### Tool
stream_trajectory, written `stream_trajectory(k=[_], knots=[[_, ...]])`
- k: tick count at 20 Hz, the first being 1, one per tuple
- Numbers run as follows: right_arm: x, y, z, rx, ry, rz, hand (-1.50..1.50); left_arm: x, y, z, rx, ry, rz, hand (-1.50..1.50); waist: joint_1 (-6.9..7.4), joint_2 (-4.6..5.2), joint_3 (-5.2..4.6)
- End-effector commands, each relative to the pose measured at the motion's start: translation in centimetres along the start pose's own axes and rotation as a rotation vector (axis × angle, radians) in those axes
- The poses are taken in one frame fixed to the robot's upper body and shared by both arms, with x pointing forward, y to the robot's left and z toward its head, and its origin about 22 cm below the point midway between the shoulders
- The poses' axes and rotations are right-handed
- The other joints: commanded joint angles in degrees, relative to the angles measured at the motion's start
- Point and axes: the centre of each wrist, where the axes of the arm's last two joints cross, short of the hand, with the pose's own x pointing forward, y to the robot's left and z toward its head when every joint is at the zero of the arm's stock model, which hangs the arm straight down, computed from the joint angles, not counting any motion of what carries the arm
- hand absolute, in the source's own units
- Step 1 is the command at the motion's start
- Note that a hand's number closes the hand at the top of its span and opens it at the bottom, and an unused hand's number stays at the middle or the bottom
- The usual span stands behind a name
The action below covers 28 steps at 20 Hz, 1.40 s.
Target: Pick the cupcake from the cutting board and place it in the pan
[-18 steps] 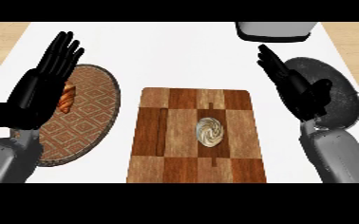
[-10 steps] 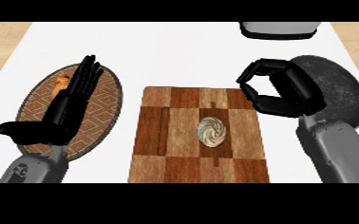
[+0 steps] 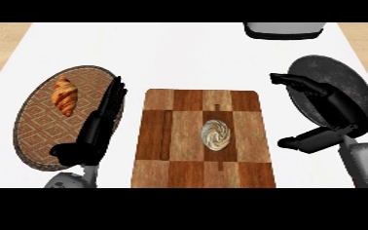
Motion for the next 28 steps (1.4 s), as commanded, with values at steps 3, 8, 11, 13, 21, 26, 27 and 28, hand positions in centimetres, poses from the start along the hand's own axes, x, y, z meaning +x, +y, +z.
stream_trajectory(k=[3, 8, 11, 13, 21, 26, 27, 28], knots=[[1.4, 0.0, -2.4, 0.137, 0.035, 0.166, -1.5, -0.5, 0.3, 1.3, -0.006, 0.018, 0.008, 0.0, 0.49, -0.04, -0.03], [4.4, 2.0, -7.4, 0.271, 0.111, 0.314, -1.5, -0.1, -1.8, -0.3, -0.013, 0.007, 0.017, 0.0, 0.78, 0.0, -0.06], [5.2, 3.4, -8.1, 0.384, 0.176, 0.399, -1.5, -0.8, 0.0, -0.6, -0.009, 0.013, -0.004, 0.0, 0.5, 0.03, -0.1], [5.3, 5.8, -8.9, 0.456, 0.218, 0.504, -1.5, -0.7, 0.4, 0.4, -0.02, 0.002, -0.008, 0.0, 1.16, -0.08, -0.11], [2.3, 11.7, -8.3, 0.648, 0.294, 0.703, -1.5, 1.2, -0.2, -1.8, 0.003, -0.017, 0.01, 0.0, 0.25, 0.04, -0.01], [2.0, 11.0, -8.8, 0.66, 0.358, 0.723, -1.5, -0.2, -0.6, 0.8, -0.007, 0.012, -0.013, 0.0, 0.26, -0.05, -0.01], [2.5, 11.1, -9.0, 0.642, 0.354, 0.712, -1.5, -1.9, 0.4, -0.2, 0.007, 0.015, 0.01, 0.0, 0.07, -0.01, -0.03], [3.5, 11.7, -10.1, 0.646, 0.378, 0.698, -1.5, -0.9, -0.3, 1.6, -0.004, -0.002, 0.015, 0.0, 0.26, -0.07, -0.03]])
